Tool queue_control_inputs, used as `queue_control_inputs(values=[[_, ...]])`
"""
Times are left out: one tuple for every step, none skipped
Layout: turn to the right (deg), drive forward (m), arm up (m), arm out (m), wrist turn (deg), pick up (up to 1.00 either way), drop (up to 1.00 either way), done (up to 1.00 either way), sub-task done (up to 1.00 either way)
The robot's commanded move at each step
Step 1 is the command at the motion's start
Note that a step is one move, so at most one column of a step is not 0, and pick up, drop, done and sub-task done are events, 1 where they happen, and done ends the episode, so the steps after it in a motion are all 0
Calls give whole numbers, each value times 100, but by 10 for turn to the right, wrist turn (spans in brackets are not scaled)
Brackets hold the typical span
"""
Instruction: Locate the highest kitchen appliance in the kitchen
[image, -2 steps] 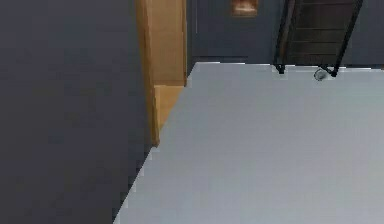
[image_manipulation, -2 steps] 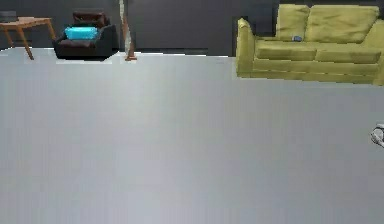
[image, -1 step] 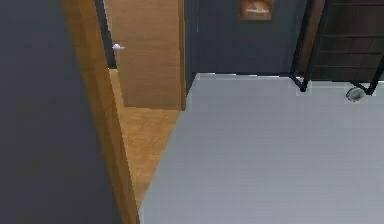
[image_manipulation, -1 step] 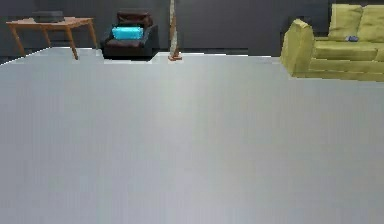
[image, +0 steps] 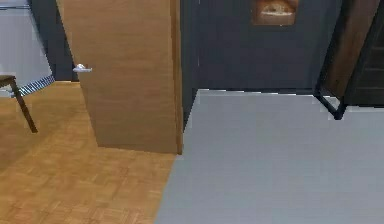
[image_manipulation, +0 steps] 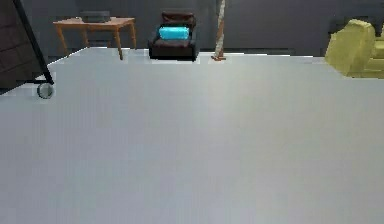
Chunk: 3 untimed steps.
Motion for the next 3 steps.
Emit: queue_control_inputs(values=[[240, 0, 0, 0, 0, 0, 0, 0, 0], [0, 10, 0, 0, 0, 0, 0, 0, 0], [-450, 0, 0, 0, 0, 0, 0, 0, 0]])
